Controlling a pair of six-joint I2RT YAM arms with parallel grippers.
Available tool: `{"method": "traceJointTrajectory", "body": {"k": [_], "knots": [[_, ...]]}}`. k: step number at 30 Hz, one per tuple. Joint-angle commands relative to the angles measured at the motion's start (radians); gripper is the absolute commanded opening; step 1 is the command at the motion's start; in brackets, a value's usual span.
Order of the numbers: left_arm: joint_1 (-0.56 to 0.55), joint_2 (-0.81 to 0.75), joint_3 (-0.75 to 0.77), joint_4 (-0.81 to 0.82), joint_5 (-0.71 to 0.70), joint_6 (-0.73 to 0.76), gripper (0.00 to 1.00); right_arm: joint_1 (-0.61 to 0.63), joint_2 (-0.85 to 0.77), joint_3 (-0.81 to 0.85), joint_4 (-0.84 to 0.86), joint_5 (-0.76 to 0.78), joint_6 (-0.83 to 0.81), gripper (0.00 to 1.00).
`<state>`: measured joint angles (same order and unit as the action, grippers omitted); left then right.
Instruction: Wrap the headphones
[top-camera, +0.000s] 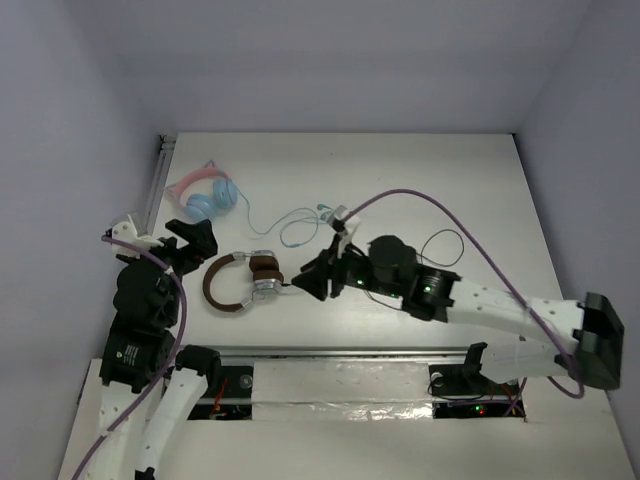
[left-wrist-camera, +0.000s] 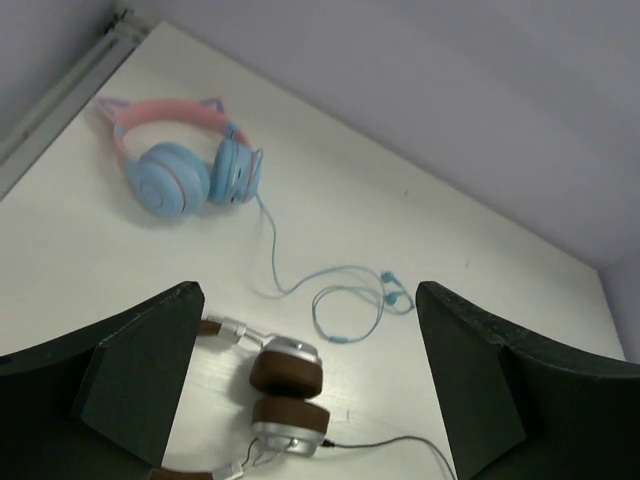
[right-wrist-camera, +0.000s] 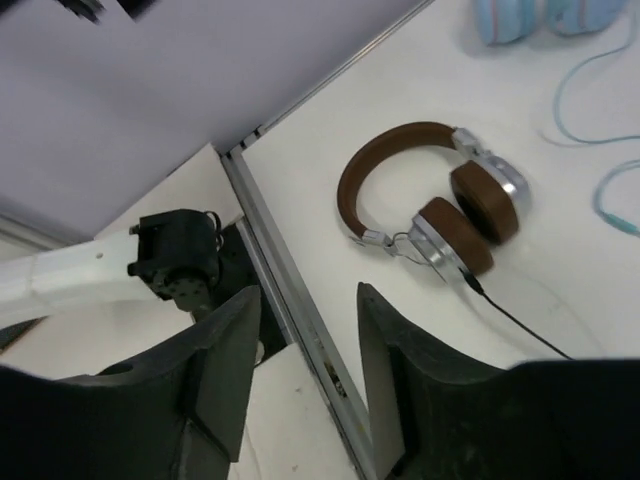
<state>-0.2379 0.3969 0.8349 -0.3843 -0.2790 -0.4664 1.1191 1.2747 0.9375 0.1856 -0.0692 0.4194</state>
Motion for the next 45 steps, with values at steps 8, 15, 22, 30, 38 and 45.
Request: {"method": "traceJointTrajectory", "body": {"k": [8,15,22,30,38,45], "knots": [[0.006,0.300,0.061,-0.247,0.087,-0.192,0.66,0.002,-0.417,-0.140,-0.210,0.520,-0.021,0.00],[0.029,0.499,0.176,-0.464,0.072,-0.284,0.41,0.002,-0.529,-0.200,-0.212,0.603,0.028,0.00],[0.100,0.619,0.113,-0.544,0.115,-0.324,0.59,0.002,-0.577,-0.226,-0.218,0.632,0.055,0.00],[0.244,0.700,-0.086,-0.435,0.121,-0.356,0.91,0.002,-0.692,-0.244,-0.222,0.618,0.055,0.41],[0.253,0.744,-0.132,-0.372,0.054,-0.420,0.92,0.002,-0.698,-0.236,-0.239,0.608,0.061,0.42],[0.253,0.789,-0.128,-0.298,0.040,-0.420,0.84,0.002,-0.733,-0.241,-0.238,0.583,0.058,0.42]]}}
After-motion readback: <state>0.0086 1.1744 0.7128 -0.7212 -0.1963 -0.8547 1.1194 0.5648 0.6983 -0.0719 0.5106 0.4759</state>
